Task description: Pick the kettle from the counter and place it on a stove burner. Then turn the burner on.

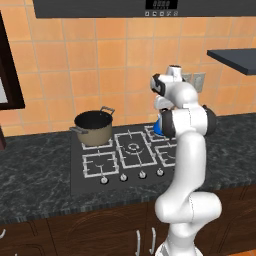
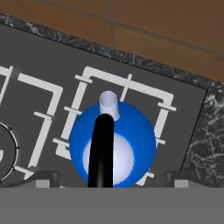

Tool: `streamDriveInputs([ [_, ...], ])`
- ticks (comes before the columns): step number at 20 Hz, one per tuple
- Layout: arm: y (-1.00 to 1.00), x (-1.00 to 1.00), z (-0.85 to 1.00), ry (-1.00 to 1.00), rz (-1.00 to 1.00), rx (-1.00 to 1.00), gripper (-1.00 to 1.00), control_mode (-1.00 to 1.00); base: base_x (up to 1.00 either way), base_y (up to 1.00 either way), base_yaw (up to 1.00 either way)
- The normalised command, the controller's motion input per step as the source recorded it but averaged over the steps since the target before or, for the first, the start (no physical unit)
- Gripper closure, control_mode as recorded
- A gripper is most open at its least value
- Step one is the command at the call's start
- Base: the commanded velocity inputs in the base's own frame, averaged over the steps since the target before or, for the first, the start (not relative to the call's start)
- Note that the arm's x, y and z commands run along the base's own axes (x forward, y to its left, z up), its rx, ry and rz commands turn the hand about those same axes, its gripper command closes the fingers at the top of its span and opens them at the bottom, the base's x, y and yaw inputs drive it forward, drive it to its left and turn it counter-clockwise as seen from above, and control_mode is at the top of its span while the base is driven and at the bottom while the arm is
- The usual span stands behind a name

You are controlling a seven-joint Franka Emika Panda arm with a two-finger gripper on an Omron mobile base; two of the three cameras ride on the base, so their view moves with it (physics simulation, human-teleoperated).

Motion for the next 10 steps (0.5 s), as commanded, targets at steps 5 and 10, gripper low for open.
streamDriveInputs([
  [5, 0.06, -0.78, 0.44, -0.09, 0.0, 0.0, -1.0, -1.0, 0.0, 0.0, 0.0],
  [10, 0.14, -1.0, 0.27, -0.08, 0.01, -0.01, -1.0, -1.0, 0.0, 0.0, 0.0],
])
